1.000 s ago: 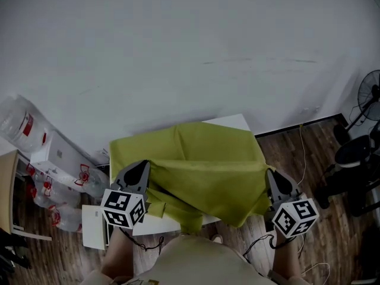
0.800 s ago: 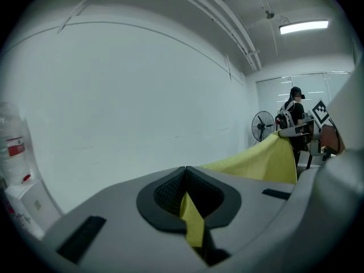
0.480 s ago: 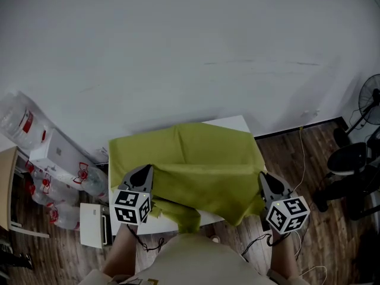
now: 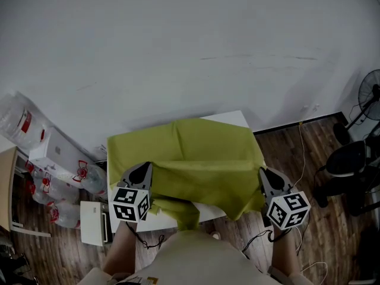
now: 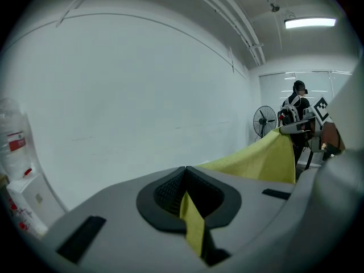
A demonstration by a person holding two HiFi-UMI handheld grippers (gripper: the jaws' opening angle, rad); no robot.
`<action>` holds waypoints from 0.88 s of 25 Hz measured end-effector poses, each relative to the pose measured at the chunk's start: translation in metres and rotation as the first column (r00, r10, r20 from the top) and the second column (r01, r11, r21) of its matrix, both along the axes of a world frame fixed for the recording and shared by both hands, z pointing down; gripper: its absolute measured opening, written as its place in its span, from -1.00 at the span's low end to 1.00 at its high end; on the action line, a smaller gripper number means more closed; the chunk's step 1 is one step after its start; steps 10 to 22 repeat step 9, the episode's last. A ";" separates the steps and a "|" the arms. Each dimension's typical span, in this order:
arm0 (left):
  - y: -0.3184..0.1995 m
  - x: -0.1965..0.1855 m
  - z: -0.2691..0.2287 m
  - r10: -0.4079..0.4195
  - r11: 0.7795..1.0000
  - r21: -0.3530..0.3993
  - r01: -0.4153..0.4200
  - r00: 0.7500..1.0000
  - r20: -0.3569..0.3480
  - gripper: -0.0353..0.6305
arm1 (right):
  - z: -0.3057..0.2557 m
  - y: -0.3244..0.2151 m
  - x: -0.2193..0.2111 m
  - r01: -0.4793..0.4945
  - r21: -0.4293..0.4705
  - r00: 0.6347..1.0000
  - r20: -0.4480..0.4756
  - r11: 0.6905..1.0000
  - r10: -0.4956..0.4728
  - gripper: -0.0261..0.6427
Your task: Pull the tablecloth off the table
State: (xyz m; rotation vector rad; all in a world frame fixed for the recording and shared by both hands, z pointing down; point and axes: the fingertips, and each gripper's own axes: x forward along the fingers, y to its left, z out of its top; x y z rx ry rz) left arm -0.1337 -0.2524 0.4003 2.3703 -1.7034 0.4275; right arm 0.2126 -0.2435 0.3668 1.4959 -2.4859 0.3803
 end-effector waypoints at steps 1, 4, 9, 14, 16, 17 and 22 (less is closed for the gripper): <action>0.000 0.000 0.000 0.000 1.000 -0.001 0.000 1.000 0.000 -0.83 | 0.001 0.000 0.000 0.001 -0.001 1.000 -0.001 1.000 -0.001 -0.82; 0.001 0.000 0.000 -0.001 1.000 -0.001 0.001 1.000 0.002 -0.83 | 0.002 0.001 0.000 0.004 -0.003 1.000 -0.002 1.000 -0.004 -0.82; 0.002 0.001 0.000 0.004 1.000 -0.003 -0.004 1.000 0.001 -0.83 | 0.002 0.001 0.002 0.004 -0.006 1.000 -0.001 1.000 -0.004 -0.82; 0.002 0.001 0.000 0.004 1.000 -0.003 -0.004 1.000 0.001 -0.83 | 0.002 0.001 0.002 0.004 -0.006 1.000 -0.001 1.000 -0.004 -0.82; 0.002 0.001 0.000 0.004 1.000 -0.003 -0.004 1.000 0.001 -0.83 | 0.002 0.001 0.002 0.004 -0.006 1.000 -0.001 1.000 -0.004 -0.82; 0.002 0.001 0.000 0.004 1.000 -0.003 -0.004 1.000 0.001 -0.83 | 0.002 0.001 0.002 0.004 -0.006 1.000 -0.001 1.000 -0.004 -0.82; 0.002 0.001 0.000 0.004 1.000 -0.003 -0.004 1.000 0.001 -0.83 | 0.002 0.001 0.002 0.004 -0.006 1.000 -0.001 1.000 -0.004 -0.82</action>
